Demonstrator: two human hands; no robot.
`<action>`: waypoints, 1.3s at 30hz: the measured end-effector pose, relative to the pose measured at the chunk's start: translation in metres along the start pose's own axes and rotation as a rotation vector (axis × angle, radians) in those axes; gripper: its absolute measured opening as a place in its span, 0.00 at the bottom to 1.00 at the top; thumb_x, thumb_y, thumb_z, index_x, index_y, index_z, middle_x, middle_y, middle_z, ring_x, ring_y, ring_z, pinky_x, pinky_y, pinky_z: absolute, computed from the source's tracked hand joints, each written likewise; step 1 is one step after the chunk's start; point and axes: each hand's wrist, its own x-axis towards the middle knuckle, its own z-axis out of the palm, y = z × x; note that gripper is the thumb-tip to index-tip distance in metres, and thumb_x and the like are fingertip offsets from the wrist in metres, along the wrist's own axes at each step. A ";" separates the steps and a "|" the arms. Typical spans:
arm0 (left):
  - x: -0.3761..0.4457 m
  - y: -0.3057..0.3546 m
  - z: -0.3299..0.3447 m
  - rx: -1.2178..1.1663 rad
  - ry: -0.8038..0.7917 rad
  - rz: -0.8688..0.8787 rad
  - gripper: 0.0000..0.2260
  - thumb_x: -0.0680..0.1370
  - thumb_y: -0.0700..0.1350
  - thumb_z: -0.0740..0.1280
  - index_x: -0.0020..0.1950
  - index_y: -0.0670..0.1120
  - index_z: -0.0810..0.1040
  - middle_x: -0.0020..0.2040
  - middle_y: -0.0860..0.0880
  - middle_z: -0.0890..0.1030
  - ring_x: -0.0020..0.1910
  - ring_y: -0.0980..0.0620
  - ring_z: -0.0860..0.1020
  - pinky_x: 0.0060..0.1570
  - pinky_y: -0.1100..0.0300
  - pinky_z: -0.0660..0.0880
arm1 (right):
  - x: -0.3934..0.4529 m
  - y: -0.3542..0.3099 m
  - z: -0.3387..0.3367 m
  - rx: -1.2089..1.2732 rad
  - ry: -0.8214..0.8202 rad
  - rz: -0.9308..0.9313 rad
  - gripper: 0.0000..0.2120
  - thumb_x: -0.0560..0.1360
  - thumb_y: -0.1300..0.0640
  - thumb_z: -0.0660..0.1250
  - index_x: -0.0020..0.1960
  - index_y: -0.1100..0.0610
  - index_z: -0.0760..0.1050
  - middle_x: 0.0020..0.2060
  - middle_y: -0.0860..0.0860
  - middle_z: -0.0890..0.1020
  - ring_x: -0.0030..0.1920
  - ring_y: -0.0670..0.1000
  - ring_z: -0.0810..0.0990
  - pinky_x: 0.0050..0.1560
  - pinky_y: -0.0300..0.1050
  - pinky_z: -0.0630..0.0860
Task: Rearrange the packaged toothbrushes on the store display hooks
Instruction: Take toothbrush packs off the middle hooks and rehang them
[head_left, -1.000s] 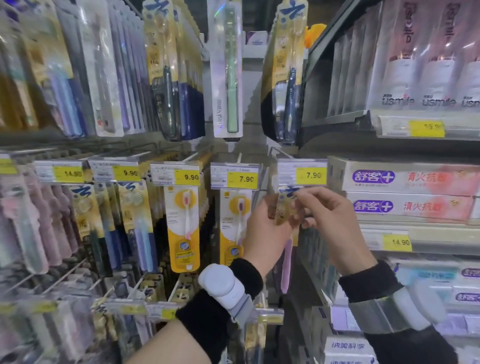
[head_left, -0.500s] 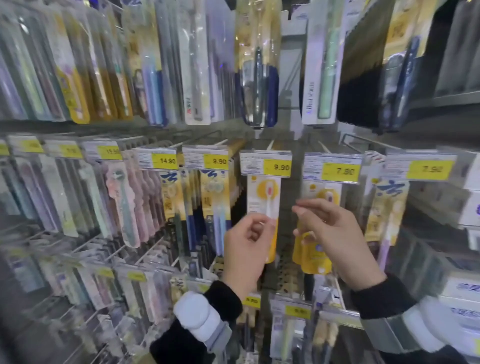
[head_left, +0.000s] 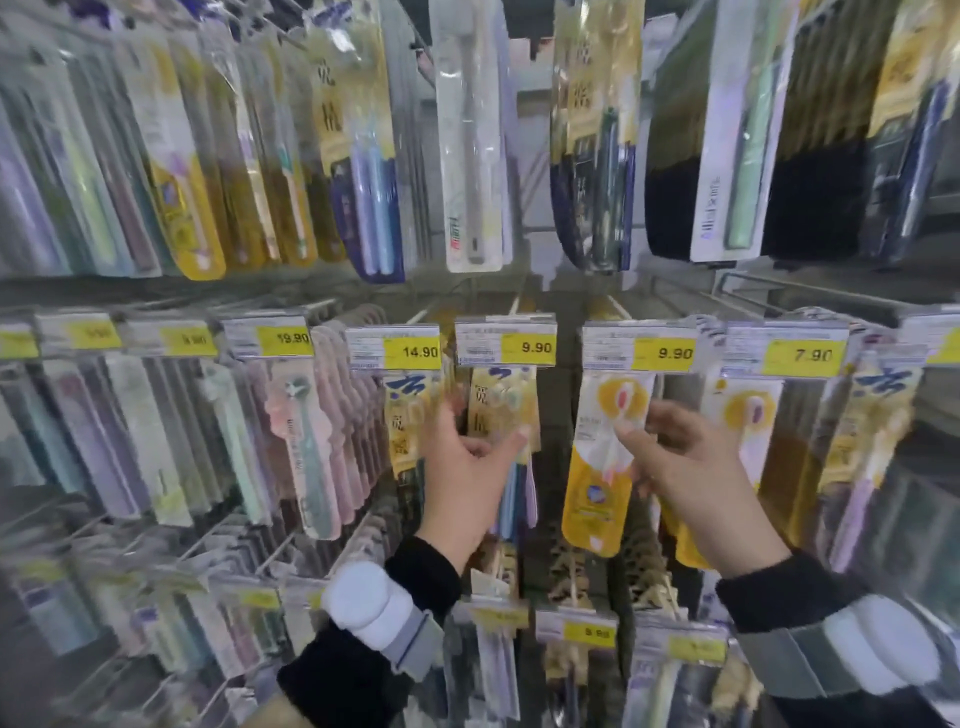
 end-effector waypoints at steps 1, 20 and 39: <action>0.001 -0.001 -0.002 -0.002 -0.046 -0.022 0.42 0.74 0.51 0.74 0.80 0.52 0.52 0.42 0.44 0.77 0.40 0.54 0.77 0.37 0.66 0.70 | -0.002 0.000 0.001 0.013 0.008 -0.008 0.05 0.78 0.57 0.71 0.52 0.56 0.80 0.35 0.48 0.81 0.25 0.43 0.77 0.27 0.39 0.75; 0.010 -0.023 -0.019 -0.134 -0.057 0.134 0.05 0.80 0.44 0.68 0.50 0.55 0.79 0.47 0.56 0.83 0.40 0.62 0.81 0.38 0.71 0.74 | -0.021 -0.023 -0.030 0.021 -0.055 0.035 0.09 0.81 0.63 0.64 0.56 0.54 0.80 0.27 0.45 0.74 0.32 0.50 0.67 0.36 0.46 0.63; 0.005 -0.001 -0.054 -0.258 -0.172 0.323 0.11 0.83 0.38 0.59 0.49 0.48 0.80 0.40 0.60 0.82 0.39 0.62 0.78 0.40 0.69 0.73 | -0.050 -0.014 -0.051 0.029 -0.281 0.049 0.14 0.68 0.43 0.76 0.48 0.50 0.85 0.30 0.50 0.68 0.31 0.48 0.65 0.32 0.38 0.64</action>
